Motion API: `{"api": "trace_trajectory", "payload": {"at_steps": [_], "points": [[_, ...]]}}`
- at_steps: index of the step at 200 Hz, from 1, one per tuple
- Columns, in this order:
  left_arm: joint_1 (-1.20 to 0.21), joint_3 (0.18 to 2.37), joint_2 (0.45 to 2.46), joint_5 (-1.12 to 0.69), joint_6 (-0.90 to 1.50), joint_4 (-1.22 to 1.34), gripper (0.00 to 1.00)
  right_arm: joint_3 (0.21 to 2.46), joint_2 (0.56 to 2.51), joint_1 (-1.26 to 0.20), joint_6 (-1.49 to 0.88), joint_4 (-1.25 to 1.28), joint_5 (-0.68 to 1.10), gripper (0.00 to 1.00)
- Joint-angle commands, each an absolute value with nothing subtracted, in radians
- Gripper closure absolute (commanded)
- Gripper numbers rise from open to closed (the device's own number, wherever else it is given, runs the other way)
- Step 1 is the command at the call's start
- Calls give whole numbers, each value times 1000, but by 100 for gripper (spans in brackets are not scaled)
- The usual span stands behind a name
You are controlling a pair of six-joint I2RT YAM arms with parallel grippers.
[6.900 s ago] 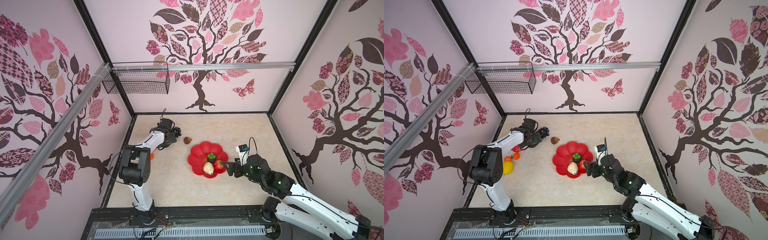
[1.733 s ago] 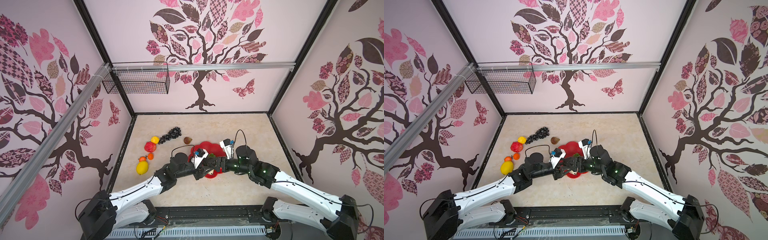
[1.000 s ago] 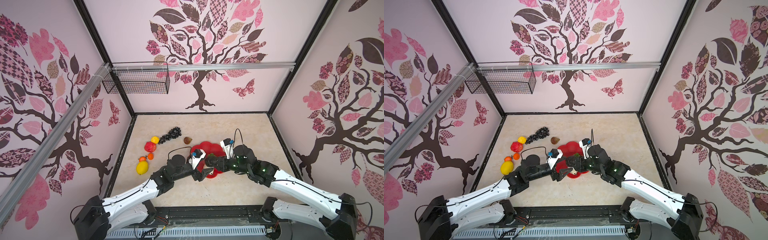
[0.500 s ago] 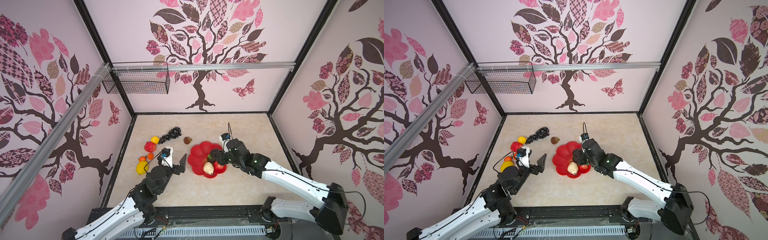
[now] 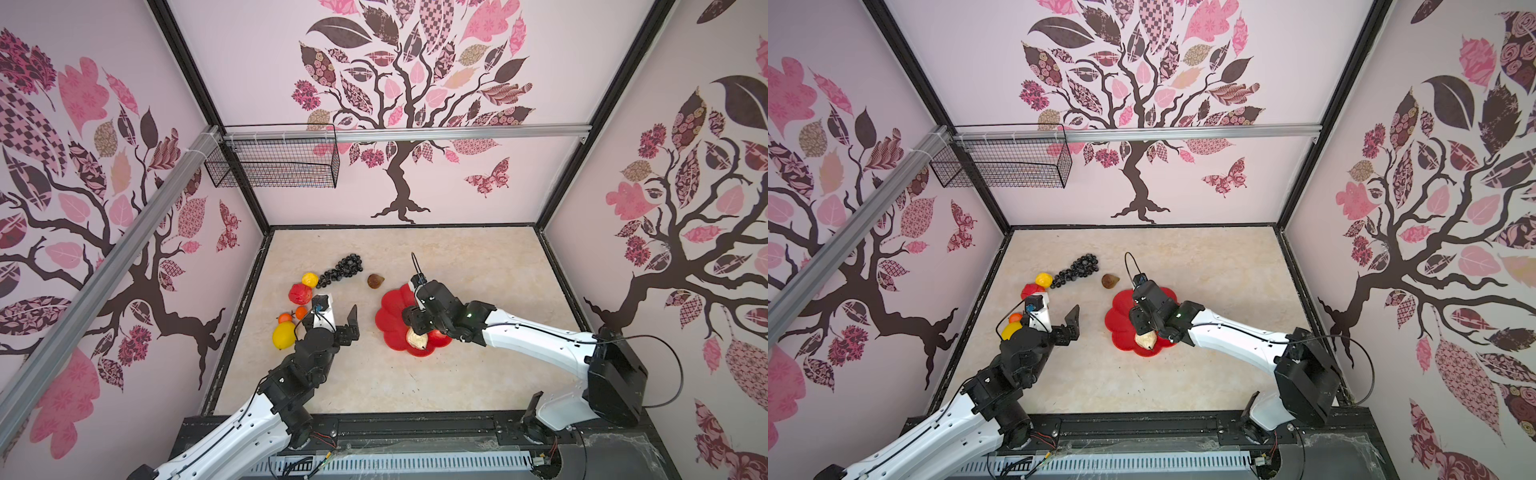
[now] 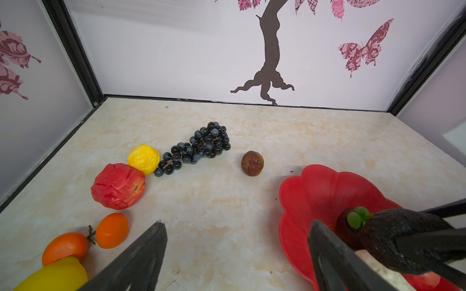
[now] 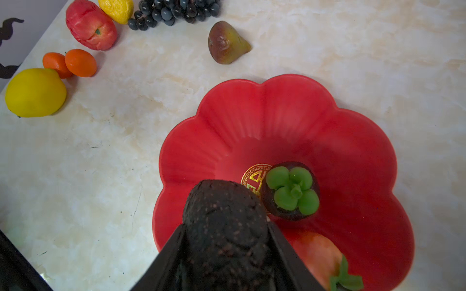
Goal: Arrange fruit in a fruit bowl
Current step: Place the fruit in the fruit bowl.
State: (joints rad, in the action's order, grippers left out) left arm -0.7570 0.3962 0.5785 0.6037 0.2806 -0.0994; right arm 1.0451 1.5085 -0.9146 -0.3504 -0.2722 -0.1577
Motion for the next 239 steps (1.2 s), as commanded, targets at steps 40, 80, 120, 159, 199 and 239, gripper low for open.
{"api": "trace_trajectory", "payload": {"at_steps": [40, 80, 120, 159, 199, 239], "points": [[-752, 365, 571, 649, 283, -110, 9, 1170, 1671, -964, -310, -299, -219, 50], [-752, 366, 570, 652, 282, -112, 9, 1227, 1754, -986, -289, -344, -281, 49], [-752, 365, 571, 651, 281, -110, 9, 1268, 1817, -999, -275, -386, -312, 49], [-752, 364, 572, 653, 281, -109, 9, 1294, 1860, -1006, -267, -409, -309, 47], [-752, 362, 569, 655, 281, -107, 9, 1312, 1885, -1018, -260, -437, -346, 45], [-753, 360, 567, 653, 281, -104, 9, 1310, 1894, -1029, -260, -443, -348, 42]]}}
